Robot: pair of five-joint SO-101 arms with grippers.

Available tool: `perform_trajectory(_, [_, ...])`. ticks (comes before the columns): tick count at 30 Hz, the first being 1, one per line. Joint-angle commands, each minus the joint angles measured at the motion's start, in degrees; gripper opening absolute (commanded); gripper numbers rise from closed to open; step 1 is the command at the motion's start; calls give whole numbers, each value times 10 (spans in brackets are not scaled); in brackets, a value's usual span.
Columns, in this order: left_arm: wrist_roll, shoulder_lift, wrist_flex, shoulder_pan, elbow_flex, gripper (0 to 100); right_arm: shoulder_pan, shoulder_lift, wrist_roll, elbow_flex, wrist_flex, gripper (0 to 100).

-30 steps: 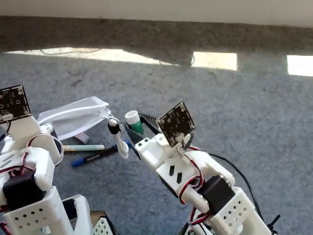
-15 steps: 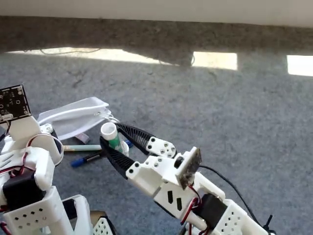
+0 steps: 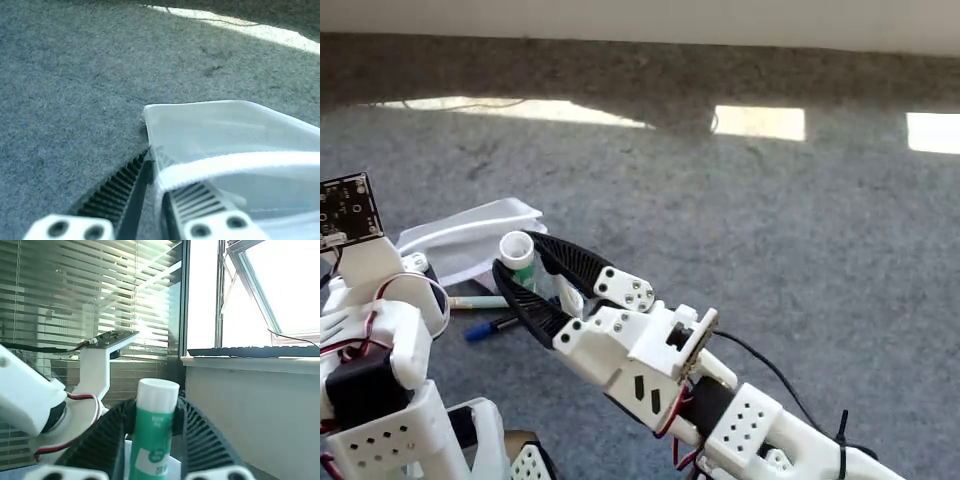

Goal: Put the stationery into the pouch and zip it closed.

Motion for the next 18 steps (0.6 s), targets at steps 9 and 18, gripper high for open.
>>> perform_trajectory(9, [4, -6, -18, 13, -1, 10, -3, 236, -3, -108, -212, 5])
perform_trajectory(18, [5, -6, -18, 13, -1, 9, 5, 364, -3, -134, -315, 5])
